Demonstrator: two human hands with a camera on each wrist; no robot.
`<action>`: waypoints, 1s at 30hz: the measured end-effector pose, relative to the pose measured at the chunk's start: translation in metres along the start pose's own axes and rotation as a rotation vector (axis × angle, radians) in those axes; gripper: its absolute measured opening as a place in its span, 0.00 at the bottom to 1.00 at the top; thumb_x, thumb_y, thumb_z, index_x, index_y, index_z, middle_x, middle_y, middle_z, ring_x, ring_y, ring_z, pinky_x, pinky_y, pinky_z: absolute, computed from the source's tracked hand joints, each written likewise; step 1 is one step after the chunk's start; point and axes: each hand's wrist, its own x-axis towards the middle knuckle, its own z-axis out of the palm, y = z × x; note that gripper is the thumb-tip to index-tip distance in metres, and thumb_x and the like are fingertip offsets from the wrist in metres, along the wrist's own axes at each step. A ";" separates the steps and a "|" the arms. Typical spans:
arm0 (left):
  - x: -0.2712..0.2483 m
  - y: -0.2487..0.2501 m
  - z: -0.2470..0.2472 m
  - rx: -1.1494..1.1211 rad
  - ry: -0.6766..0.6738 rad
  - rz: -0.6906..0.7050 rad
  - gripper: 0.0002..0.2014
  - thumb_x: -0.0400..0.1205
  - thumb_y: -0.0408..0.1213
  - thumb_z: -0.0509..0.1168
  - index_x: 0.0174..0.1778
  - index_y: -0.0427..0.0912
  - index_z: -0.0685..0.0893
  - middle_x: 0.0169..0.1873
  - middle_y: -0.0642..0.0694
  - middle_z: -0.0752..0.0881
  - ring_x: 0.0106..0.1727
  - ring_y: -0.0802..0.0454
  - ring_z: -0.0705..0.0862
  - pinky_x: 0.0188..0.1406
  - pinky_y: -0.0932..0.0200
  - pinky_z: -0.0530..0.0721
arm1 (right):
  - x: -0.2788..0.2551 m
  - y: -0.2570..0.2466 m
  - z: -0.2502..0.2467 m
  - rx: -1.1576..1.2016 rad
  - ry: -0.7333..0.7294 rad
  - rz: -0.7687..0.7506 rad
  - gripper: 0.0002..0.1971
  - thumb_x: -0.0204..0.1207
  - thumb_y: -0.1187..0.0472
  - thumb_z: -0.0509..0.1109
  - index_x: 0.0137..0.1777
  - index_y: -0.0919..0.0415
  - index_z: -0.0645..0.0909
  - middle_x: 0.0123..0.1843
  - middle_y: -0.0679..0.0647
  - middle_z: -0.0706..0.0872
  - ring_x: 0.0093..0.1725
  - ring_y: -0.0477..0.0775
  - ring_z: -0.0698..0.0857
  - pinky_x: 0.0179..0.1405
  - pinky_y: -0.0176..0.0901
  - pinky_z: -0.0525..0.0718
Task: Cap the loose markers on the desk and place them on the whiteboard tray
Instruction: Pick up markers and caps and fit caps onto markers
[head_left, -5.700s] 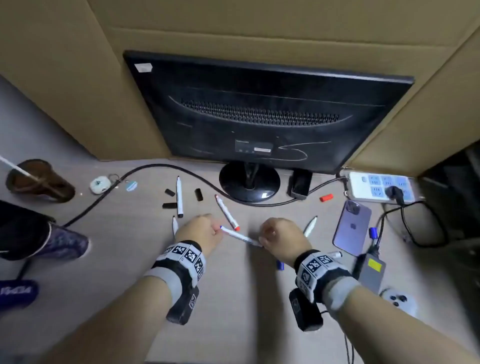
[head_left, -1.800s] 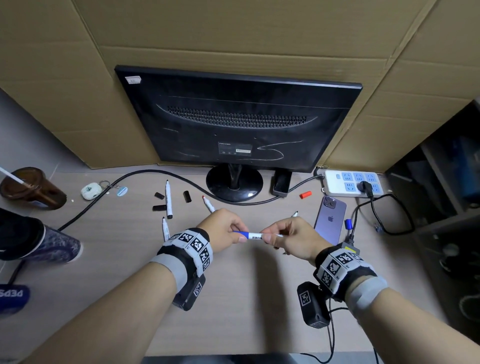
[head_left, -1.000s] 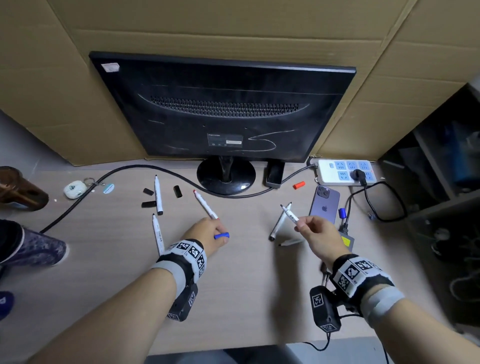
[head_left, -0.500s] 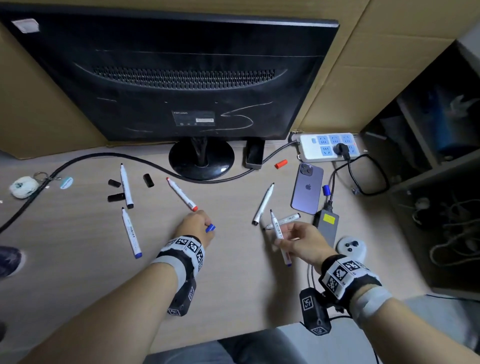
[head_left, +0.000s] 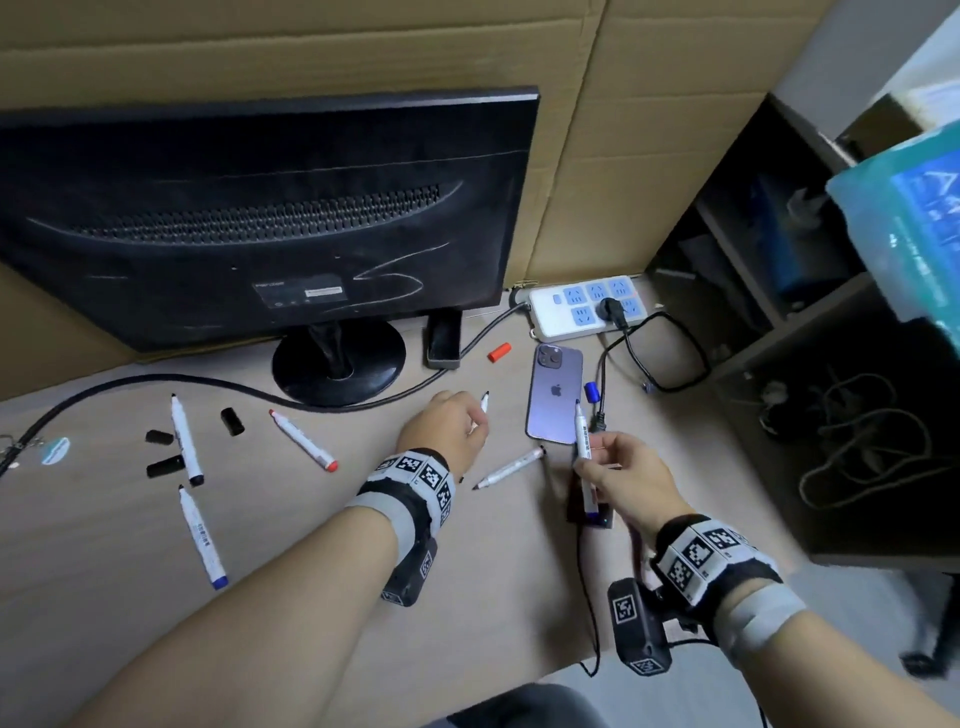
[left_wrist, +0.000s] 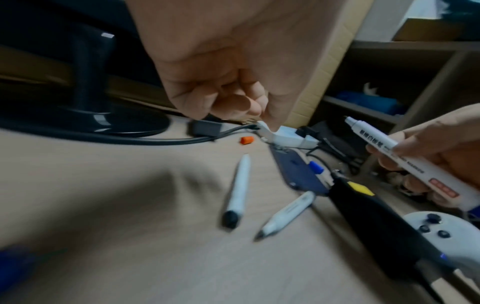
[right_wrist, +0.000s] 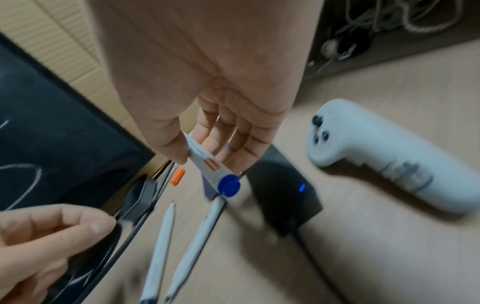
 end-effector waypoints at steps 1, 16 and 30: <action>0.008 0.013 0.006 0.003 -0.002 0.026 0.02 0.82 0.43 0.66 0.47 0.55 0.84 0.52 0.53 0.83 0.46 0.50 0.87 0.49 0.54 0.86 | 0.004 0.003 -0.010 0.019 0.011 0.003 0.09 0.75 0.69 0.78 0.52 0.57 0.86 0.38 0.49 0.85 0.32 0.49 0.84 0.35 0.47 0.85; 0.120 0.099 0.116 -0.008 -0.058 0.132 0.20 0.80 0.46 0.73 0.69 0.56 0.85 0.60 0.46 0.80 0.54 0.44 0.86 0.56 0.52 0.86 | 0.055 0.037 -0.078 0.219 0.035 0.011 0.11 0.78 0.75 0.77 0.56 0.66 0.84 0.30 0.43 0.81 0.24 0.41 0.79 0.27 0.35 0.82; 0.144 0.105 0.119 -0.100 -0.162 0.204 0.11 0.72 0.42 0.82 0.47 0.49 0.89 0.45 0.53 0.88 0.49 0.53 0.86 0.56 0.55 0.85 | 0.072 0.027 -0.083 0.234 0.017 0.040 0.10 0.77 0.73 0.79 0.54 0.63 0.84 0.36 0.52 0.84 0.25 0.48 0.80 0.24 0.41 0.81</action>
